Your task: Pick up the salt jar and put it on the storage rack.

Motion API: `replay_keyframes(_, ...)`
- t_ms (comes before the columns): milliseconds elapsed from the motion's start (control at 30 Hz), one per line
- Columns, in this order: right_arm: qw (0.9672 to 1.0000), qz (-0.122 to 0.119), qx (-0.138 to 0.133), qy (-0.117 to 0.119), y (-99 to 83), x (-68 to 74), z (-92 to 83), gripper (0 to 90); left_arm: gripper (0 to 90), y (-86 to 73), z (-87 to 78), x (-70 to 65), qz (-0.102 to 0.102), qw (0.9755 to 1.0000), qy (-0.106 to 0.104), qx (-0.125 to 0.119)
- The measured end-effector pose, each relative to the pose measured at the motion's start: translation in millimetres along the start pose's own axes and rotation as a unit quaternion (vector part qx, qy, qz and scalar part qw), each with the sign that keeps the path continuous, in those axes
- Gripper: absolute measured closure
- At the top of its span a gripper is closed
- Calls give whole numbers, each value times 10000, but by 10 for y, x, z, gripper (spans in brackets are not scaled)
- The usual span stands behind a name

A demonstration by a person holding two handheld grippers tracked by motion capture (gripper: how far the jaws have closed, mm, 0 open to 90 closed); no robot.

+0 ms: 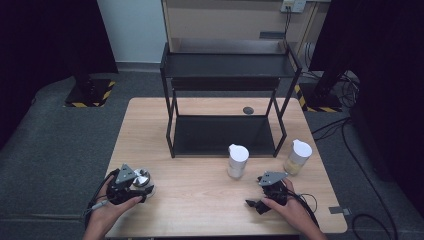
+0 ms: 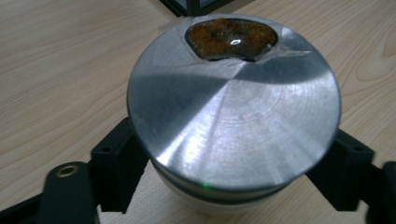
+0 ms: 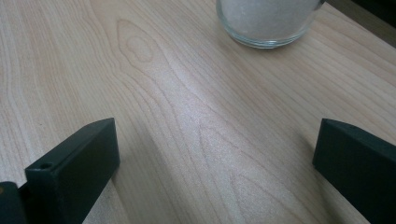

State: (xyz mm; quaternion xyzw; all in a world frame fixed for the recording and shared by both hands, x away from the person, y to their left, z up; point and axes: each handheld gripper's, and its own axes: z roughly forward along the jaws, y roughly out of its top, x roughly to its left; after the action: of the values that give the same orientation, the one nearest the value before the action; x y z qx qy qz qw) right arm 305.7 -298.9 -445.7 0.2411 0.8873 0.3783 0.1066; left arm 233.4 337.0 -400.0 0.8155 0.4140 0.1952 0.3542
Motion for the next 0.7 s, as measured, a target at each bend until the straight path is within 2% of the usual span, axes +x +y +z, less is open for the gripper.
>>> replay_keyframes(100,10000,1,0,0,0,0,0,9,290,-34,12,33,-44,10000,-79,-30)
replay_keyframes(200,10000,1,0,0,0,0,0,9,295,-35,11,55,-72,9999,-120,-37)
replay_keyframes(500,10000,3,1,-2,0,1,-1,9,297,-57,11,35,-32,9999,-51,-96)
replay_keyframes(700,10000,4,2,-3,0,1,-1,9,298,-68,-34,30,-121,9997,-11,-215)
